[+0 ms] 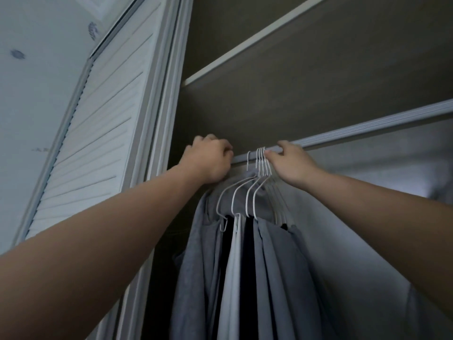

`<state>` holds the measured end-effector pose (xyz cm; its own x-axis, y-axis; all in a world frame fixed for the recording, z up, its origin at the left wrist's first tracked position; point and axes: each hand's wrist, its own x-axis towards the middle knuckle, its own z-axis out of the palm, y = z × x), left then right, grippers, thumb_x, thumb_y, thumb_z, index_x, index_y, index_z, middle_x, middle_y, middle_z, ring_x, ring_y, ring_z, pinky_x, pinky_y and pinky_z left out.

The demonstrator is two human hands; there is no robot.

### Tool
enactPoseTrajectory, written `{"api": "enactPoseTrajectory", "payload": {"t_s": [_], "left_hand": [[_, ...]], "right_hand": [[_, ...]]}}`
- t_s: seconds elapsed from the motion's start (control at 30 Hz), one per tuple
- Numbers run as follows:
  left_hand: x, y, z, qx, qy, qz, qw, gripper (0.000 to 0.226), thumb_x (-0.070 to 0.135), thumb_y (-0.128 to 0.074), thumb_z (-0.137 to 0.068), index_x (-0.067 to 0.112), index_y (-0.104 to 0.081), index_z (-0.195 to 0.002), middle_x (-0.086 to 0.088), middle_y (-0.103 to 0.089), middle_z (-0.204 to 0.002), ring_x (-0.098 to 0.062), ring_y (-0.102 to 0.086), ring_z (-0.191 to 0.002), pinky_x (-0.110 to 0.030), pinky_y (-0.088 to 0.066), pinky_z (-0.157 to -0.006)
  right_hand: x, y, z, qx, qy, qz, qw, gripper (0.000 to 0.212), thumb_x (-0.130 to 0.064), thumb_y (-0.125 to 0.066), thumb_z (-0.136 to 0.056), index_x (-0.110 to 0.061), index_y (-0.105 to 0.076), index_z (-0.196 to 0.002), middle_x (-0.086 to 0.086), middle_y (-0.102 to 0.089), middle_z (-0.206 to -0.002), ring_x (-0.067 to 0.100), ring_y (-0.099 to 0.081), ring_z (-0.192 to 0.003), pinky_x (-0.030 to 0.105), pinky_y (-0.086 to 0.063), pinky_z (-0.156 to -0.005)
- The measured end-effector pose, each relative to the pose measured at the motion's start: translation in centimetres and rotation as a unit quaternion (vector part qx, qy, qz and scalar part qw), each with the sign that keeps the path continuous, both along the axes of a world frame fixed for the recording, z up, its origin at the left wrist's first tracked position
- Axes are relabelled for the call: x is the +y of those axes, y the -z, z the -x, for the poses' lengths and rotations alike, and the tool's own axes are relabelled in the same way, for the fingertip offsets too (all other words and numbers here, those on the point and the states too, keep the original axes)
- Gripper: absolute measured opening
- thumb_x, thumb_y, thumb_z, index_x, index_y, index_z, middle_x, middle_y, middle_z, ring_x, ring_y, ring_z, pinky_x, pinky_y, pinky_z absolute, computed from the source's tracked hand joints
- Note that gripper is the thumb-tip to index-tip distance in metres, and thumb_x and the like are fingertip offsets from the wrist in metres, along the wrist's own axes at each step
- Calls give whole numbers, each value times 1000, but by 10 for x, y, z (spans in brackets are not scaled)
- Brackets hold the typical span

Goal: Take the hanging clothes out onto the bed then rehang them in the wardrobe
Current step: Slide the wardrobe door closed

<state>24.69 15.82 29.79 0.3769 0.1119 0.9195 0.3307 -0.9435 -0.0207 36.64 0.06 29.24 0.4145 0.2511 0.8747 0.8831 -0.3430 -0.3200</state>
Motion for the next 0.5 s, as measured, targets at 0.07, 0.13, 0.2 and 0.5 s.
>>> {"api": "enactPoseTrajectory", "payload": {"t_s": [0.07,0.13,0.2,0.5], "left_hand": [[1,0,20,-54,-15,-67,996,40,46,-40,-99,33,-57,-133,-3,-50,-141,-31,-37,-133,-48,-34,-105],[2,2,42,-91,-38,-123,988,41,47,-40,-98,33,-55,-134,0,-49,-142,-27,-33,-137,-47,-31,-109],[5,5,65,-125,-52,-168,976,43,47,-40,-98,31,-52,-136,2,-50,-142,-25,-32,-139,-46,-28,-112],[95,45,176,-286,-25,-156,945,41,33,-39,-98,20,-50,-134,-1,-49,-144,-28,-32,-141,-47,-27,-111]], "right_hand": [[-4,1,10,-64,48,2,997,62,-52,-42,-96,-23,-31,-150,10,-32,-153,34,-29,-140,48,-30,-112],[-4,6,25,-140,60,7,988,62,-54,-40,-95,-28,-28,-150,4,-30,-154,30,-25,-141,50,-26,-110],[-2,13,45,-218,52,13,975,64,-58,-37,-94,-30,-26,-150,-1,-28,-156,24,-20,-143,50,-21,-112],[60,47,179,-428,0,70,901,68,-53,-34,-93,-28,-18,-154,-2,-17,-161,18,-5,-149,54,-5,-119]]}}
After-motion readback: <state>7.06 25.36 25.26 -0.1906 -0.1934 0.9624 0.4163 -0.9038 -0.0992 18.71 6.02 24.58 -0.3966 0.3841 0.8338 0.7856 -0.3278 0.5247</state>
